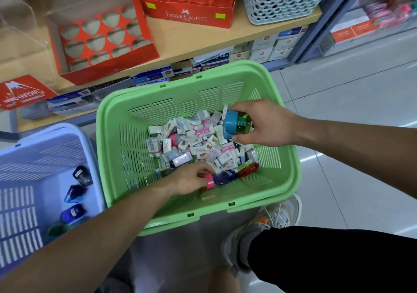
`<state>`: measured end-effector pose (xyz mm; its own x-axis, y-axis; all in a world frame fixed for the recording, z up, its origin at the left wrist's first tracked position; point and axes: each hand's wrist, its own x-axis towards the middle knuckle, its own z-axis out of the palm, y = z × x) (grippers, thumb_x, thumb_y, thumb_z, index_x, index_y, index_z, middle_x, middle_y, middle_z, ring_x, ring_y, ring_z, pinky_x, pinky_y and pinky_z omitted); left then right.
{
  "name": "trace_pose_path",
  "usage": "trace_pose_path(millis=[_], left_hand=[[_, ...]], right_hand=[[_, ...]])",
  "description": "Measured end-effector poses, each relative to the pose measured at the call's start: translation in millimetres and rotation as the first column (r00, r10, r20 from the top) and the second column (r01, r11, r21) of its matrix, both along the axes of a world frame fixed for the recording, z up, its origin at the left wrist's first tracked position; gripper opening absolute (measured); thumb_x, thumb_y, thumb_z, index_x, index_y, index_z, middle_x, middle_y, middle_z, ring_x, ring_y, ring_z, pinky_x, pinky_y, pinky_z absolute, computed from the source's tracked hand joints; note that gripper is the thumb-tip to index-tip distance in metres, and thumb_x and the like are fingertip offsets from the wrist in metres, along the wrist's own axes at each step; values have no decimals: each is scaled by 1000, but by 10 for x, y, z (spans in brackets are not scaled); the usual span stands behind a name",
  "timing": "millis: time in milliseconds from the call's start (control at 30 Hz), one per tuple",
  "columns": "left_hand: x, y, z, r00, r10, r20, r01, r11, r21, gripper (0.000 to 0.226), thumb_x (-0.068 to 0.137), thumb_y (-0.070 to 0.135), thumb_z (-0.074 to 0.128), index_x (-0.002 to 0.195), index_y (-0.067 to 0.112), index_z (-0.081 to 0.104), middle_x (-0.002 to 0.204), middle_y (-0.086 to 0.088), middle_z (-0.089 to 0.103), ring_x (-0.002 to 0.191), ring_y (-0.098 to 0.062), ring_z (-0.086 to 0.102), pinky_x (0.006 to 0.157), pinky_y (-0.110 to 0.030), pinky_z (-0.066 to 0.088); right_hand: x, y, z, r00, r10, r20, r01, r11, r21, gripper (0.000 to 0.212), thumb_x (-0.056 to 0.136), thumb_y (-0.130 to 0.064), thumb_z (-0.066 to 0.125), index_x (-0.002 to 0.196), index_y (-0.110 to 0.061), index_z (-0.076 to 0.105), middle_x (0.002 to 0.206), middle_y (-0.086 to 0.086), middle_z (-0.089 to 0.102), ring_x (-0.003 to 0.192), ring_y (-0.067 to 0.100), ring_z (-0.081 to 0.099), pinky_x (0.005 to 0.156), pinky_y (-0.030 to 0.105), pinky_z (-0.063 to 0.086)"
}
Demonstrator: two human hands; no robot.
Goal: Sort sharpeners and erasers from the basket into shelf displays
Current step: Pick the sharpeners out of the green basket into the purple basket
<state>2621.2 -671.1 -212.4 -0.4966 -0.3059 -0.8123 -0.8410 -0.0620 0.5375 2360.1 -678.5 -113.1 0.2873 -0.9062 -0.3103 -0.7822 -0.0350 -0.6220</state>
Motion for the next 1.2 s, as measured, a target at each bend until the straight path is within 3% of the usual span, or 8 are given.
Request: trace_pose_path(millis=[100, 267, 367, 600, 733, 933, 1033, 1200], left_hand=[[-114, 65, -61, 995, -100, 15, 100, 995, -17, 29, 90, 35, 68, 114, 45, 54, 119, 10, 53, 112, -15, 54, 99, -36, 47], [-283, 73, -134, 994, -80, 70, 86, 992, -92, 40, 84, 61, 68, 101, 30, 51, 102, 7, 57, 93, -11, 55, 78, -32, 47], [-421, 49, -149, 996, -44, 82, 57, 986, -154, 43, 79, 63, 73, 98, 30, 53, 103, 8, 59, 92, -12, 56, 79, -34, 50], [-342, -16, 51, 997, 73, -26, -73, 997, -22, 51, 80, 27, 84, 125, 26, 60, 123, 8, 62, 105, -11, 59, 94, -26, 45], [-153, -111, 585, 976, 149, -158, -155, 988, -25, 32, 82, 21, 82, 107, 31, 65, 106, 13, 69, 99, -13, 66, 90, -25, 46], [730, -316, 1689, 917, 268, -296, -345, 905, -250, 35, 77, 28, 87, 105, 21, 66, 92, 3, 75, 82, -10, 71, 77, -31, 58], [1452, -321, 2069, 923, 312, -227, -383, 813, -439, 25, 81, 24, 84, 94, 24, 62, 72, 6, 67, 58, -11, 61, 54, -22, 47], [2775, -191, 1933, 863, 505, 0, -413, 707, -574, 37, 80, 28, 83, 105, 25, 55, 85, 4, 71, 72, -15, 65, 58, -20, 45]], right_hand=[[-2, -1, 17, 1000, 0, 5, 0, 1000, 7, 37, 81, -32, 81, 109, -18, 62, 89, -3, 65, 76, 12, 61, 66, 31, 50], [-14, 4, 18, 1000, 3, -1, -3, 1000, -5, 37, 80, -33, 81, 107, -17, 62, 89, -2, 66, 75, 13, 61, 66, 32, 49], [-12, 6, 0, 1000, 14, -8, -14, 1000, -4, 36, 80, -33, 81, 106, -17, 61, 88, -2, 65, 74, 14, 60, 65, 32, 49], [16, -24, 41, 999, -46, 18, 45, 999, 30, 37, 80, -34, 82, 107, -17, 62, 88, -3, 66, 75, 12, 62, 66, 28, 49], [140, -95, 231, 996, -83, 35, 82, 996, 35, 36, 79, -33, 84, 105, -20, 63, 86, -6, 66, 74, 6, 61, 60, 21, 44], [814, -313, 888, 1000, -1, 25, 2, 998, -64, 31, 79, -35, 83, 102, -25, 62, 88, -10, 66, 75, 6, 60, 62, 21, 44], [1512, -396, 1145, 992, 80, 101, -72, 994, -85, 34, 79, -33, 83, 104, -20, 65, 91, -6, 68, 79, 11, 63, 69, 28, 50], [2974, -431, 956, 964, 158, 213, -143, 986, -87, 37, 76, -32, 84, 103, -16, 64, 93, -1, 69, 84, 17, 63, 73, 32, 49]])
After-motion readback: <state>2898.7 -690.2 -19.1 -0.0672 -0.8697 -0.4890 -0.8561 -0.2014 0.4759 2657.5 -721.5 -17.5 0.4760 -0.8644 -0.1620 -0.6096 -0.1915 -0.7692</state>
